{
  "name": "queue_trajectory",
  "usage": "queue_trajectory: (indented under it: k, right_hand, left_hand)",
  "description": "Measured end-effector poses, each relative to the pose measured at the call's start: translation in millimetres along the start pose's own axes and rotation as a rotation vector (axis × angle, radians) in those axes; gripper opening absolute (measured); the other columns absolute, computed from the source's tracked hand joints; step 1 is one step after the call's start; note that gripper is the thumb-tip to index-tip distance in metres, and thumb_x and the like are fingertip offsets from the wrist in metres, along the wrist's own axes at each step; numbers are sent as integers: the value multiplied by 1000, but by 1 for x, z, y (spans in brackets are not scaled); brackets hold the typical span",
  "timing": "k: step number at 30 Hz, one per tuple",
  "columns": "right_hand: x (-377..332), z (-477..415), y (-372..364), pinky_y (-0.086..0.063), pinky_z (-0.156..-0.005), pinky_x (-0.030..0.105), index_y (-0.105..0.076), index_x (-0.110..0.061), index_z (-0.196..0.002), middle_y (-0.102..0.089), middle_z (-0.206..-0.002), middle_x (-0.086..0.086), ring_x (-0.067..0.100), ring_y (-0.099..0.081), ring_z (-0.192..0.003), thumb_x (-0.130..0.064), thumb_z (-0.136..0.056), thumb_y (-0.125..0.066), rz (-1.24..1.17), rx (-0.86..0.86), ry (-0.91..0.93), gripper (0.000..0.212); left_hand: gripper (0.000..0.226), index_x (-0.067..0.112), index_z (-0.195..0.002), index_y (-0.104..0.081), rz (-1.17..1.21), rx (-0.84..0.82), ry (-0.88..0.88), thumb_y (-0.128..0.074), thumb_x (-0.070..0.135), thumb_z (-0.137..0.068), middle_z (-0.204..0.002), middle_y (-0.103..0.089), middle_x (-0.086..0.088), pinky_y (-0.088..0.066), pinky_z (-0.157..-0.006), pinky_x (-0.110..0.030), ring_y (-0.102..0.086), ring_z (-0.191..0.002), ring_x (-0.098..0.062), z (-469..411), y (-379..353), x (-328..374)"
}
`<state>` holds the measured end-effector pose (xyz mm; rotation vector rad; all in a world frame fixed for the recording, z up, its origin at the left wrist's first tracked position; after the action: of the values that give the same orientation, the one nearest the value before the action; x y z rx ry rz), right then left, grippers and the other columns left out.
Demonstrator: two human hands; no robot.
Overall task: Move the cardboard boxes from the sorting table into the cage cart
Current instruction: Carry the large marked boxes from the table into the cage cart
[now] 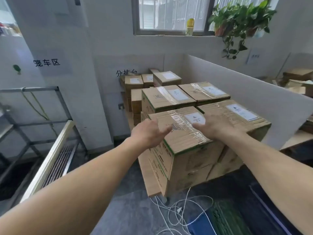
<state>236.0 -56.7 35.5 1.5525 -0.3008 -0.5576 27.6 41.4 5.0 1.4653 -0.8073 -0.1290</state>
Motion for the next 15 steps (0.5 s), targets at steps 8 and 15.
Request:
queue_trajectory:
  k: [8,15]
  right_hand:
    - [17,-24,-16,-44,-90,42,-52,-15,-138,-60,-135,10,32,-54,-123,-64,-95,-52,-9,-41,-32,66]
    - [30,-38,-24,-45,-99,46,-42,-20,-147,-56,-143,8,34,-51,-130,-72,-91,-48,23,-19,-64,76]
  left_hand:
    - [72,20,-142,-48,16,-36,65,-42,73,-93,-135,-63,-2,-55,-81,-37,-63,-111,-23,-11,-23,-5]
    - [74,18,-134,-52,21,-46,96,-41,77,-90,-129,-64,-2,-57,-88,-44,-63,-108,-24,-16,-35,-4]
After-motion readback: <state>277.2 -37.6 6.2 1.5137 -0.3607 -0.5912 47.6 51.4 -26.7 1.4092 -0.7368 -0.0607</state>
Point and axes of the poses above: each hand's wrist, its own z-axis away from the middle knuckle, its own y-axis out of the back of the hand, x = y × z, the point moved 5 cm from there along -z, towards the middle knuckle
